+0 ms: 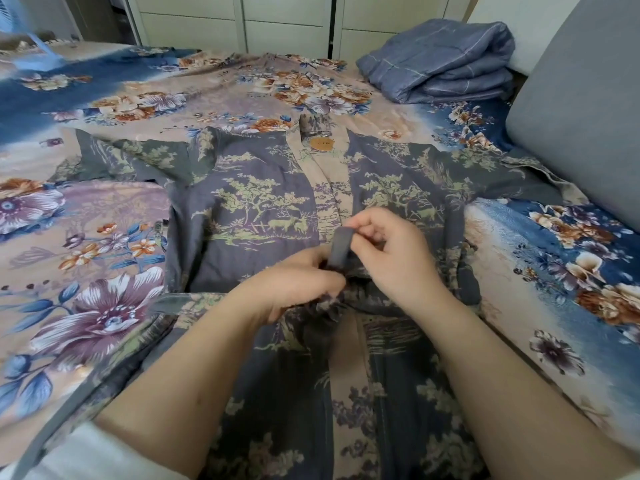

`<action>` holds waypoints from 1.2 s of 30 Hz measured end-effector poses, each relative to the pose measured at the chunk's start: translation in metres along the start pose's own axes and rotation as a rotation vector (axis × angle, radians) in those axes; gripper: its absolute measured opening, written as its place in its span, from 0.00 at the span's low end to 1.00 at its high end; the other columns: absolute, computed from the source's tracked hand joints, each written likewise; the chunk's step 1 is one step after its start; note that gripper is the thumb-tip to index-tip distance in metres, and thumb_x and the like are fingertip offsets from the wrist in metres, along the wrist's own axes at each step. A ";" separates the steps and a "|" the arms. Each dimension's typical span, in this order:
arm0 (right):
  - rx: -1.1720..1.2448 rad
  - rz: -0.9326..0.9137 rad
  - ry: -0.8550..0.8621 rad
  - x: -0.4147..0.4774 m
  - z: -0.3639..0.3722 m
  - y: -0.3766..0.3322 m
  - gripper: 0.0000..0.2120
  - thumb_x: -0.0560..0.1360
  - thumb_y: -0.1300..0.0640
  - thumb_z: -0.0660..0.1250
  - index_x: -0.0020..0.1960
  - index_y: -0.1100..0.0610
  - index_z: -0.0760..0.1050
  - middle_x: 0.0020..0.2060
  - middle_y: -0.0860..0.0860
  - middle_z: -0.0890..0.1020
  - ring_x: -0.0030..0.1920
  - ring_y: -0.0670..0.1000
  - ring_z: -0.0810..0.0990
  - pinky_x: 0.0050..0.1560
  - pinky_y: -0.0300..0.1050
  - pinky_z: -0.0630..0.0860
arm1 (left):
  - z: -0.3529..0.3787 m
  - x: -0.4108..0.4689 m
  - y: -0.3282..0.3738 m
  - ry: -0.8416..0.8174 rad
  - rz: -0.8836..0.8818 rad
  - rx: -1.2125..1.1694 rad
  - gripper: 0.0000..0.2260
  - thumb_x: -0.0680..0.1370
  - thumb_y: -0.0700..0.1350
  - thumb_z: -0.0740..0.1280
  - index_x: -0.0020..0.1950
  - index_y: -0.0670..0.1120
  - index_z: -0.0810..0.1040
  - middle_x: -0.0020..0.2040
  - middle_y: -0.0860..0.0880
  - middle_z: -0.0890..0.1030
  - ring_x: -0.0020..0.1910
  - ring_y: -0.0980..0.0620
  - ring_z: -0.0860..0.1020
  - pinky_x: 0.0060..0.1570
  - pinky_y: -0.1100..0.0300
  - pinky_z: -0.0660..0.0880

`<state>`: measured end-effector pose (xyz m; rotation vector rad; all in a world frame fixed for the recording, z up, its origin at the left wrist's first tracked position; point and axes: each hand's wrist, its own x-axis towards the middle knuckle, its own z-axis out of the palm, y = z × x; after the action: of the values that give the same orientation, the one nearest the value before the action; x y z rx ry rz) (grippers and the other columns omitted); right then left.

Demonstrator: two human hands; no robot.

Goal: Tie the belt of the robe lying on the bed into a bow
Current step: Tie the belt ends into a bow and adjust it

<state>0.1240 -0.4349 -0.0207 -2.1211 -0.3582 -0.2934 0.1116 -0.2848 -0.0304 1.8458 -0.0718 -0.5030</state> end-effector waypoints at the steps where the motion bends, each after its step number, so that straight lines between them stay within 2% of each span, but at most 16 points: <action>1: -0.018 0.005 -0.011 0.000 -0.001 0.001 0.10 0.72 0.62 0.67 0.46 0.47 0.78 0.38 0.46 0.81 0.41 0.46 0.80 0.47 0.47 0.79 | 0.001 -0.001 0.000 -0.027 0.005 0.048 0.17 0.63 0.41 0.65 0.51 0.52 0.77 0.43 0.45 0.80 0.41 0.48 0.77 0.45 0.51 0.74; 3: -0.011 -0.002 -0.059 0.001 -0.002 0.001 0.11 0.72 0.62 0.67 0.44 0.46 0.78 0.39 0.47 0.82 0.43 0.46 0.81 0.49 0.50 0.79 | 0.003 -0.001 0.000 -0.034 0.061 0.123 0.12 0.69 0.43 0.68 0.52 0.52 0.77 0.45 0.49 0.82 0.44 0.52 0.79 0.49 0.54 0.76; 5: 0.062 -0.043 -0.149 0.000 -0.001 -0.003 0.13 0.73 0.64 0.65 0.46 0.47 0.79 0.42 0.47 0.83 0.47 0.46 0.81 0.52 0.48 0.79 | 0.006 -0.001 -0.001 0.004 0.127 0.150 0.06 0.75 0.47 0.68 0.50 0.50 0.78 0.45 0.51 0.82 0.46 0.54 0.79 0.52 0.57 0.75; 7: 0.126 -0.075 -0.243 -0.002 0.000 -0.005 0.13 0.75 0.64 0.63 0.53 0.49 0.78 0.48 0.49 0.82 0.51 0.45 0.80 0.56 0.42 0.76 | 0.007 -0.001 -0.003 0.033 0.136 0.180 0.08 0.76 0.52 0.65 0.42 0.48 0.77 0.38 0.50 0.79 0.38 0.53 0.75 0.45 0.58 0.73; 9: 0.123 -0.009 -0.323 -0.002 0.001 -0.003 0.12 0.78 0.57 0.61 0.60 0.49 0.74 0.52 0.53 0.80 0.54 0.46 0.79 0.57 0.39 0.74 | 0.005 0.000 -0.004 0.059 0.131 0.200 0.13 0.77 0.53 0.62 0.37 0.48 0.75 0.32 0.53 0.75 0.33 0.55 0.71 0.39 0.59 0.70; 10: 0.109 0.046 -0.351 -0.003 0.001 -0.001 0.11 0.79 0.53 0.60 0.61 0.48 0.73 0.51 0.52 0.81 0.52 0.46 0.79 0.56 0.40 0.74 | 0.004 0.001 -0.004 0.074 0.139 0.179 0.14 0.78 0.54 0.62 0.36 0.48 0.75 0.32 0.53 0.76 0.32 0.56 0.72 0.38 0.60 0.70; 13: 0.047 0.122 -0.367 -0.006 0.004 0.002 0.12 0.79 0.45 0.56 0.50 0.50 0.75 0.36 0.47 0.80 0.36 0.45 0.78 0.44 0.43 0.74 | 0.001 0.000 -0.001 0.119 0.180 0.018 0.12 0.78 0.51 0.63 0.38 0.49 0.79 0.31 0.56 0.80 0.30 0.63 0.75 0.36 0.67 0.70; 15: -0.038 0.106 -0.360 -0.005 0.003 0.006 0.14 0.79 0.43 0.56 0.50 0.50 0.76 0.36 0.45 0.79 0.38 0.42 0.77 0.43 0.42 0.72 | 0.000 -0.002 0.001 0.159 0.162 -0.056 0.09 0.78 0.49 0.63 0.42 0.49 0.79 0.26 0.58 0.79 0.24 0.65 0.73 0.28 0.71 0.69; 17: -0.066 0.087 -0.331 -0.003 0.001 0.008 0.13 0.77 0.44 0.60 0.52 0.49 0.78 0.40 0.42 0.80 0.44 0.40 0.78 0.46 0.41 0.73 | -0.001 -0.001 0.002 0.200 0.124 -0.080 0.10 0.78 0.49 0.63 0.39 0.49 0.78 0.20 0.56 0.76 0.19 0.62 0.69 0.22 0.70 0.66; 21: -0.172 0.083 -0.205 0.004 -0.007 0.010 0.07 0.73 0.47 0.69 0.45 0.51 0.79 0.47 0.47 0.84 0.52 0.47 0.80 0.56 0.50 0.75 | -0.005 0.003 0.000 0.246 0.055 -0.225 0.13 0.77 0.51 0.65 0.35 0.48 0.80 0.22 0.52 0.72 0.19 0.57 0.66 0.20 0.68 0.64; 24: -0.328 0.070 -0.092 0.006 -0.018 0.007 0.08 0.73 0.46 0.68 0.44 0.50 0.78 0.45 0.50 0.84 0.48 0.51 0.81 0.51 0.53 0.77 | -0.006 0.006 -0.004 0.214 0.035 -0.229 0.15 0.77 0.50 0.65 0.32 0.48 0.80 0.23 0.51 0.72 0.20 0.56 0.68 0.21 0.67 0.65; 28: -0.409 0.068 -0.018 0.004 -0.025 -0.005 0.11 0.72 0.43 0.68 0.45 0.51 0.78 0.43 0.51 0.84 0.46 0.53 0.80 0.47 0.52 0.77 | -0.007 0.012 -0.011 0.220 0.042 -0.296 0.07 0.76 0.46 0.67 0.41 0.45 0.80 0.28 0.49 0.80 0.24 0.55 0.70 0.29 0.64 0.70; 30: -0.382 0.085 -0.059 0.002 -0.023 -0.011 0.11 0.71 0.44 0.69 0.43 0.52 0.78 0.43 0.49 0.83 0.47 0.51 0.79 0.48 0.49 0.76 | -0.008 0.015 -0.015 0.248 0.018 -0.380 0.05 0.76 0.44 0.68 0.43 0.45 0.81 0.30 0.48 0.81 0.26 0.55 0.71 0.32 0.63 0.70; 32: -0.334 0.125 -0.172 -0.001 -0.021 -0.015 0.10 0.72 0.46 0.70 0.41 0.53 0.80 0.43 0.47 0.83 0.47 0.47 0.79 0.48 0.45 0.74 | -0.009 0.016 -0.016 0.249 0.001 -0.474 0.03 0.75 0.42 0.69 0.44 0.43 0.81 0.33 0.47 0.81 0.27 0.55 0.71 0.32 0.64 0.72; 36: -0.220 0.187 -0.417 -0.005 -0.021 -0.011 0.07 0.75 0.55 0.68 0.49 0.51 0.84 0.43 0.41 0.81 0.46 0.39 0.78 0.48 0.34 0.72 | -0.012 0.016 -0.014 0.211 0.035 -0.559 0.04 0.73 0.35 0.69 0.41 0.42 0.81 0.34 0.45 0.80 0.29 0.55 0.74 0.31 0.67 0.74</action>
<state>0.1139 -0.4476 -0.0021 -2.4111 -0.3763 0.2342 0.1281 -0.2744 -0.0454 1.3350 0.1643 -0.2639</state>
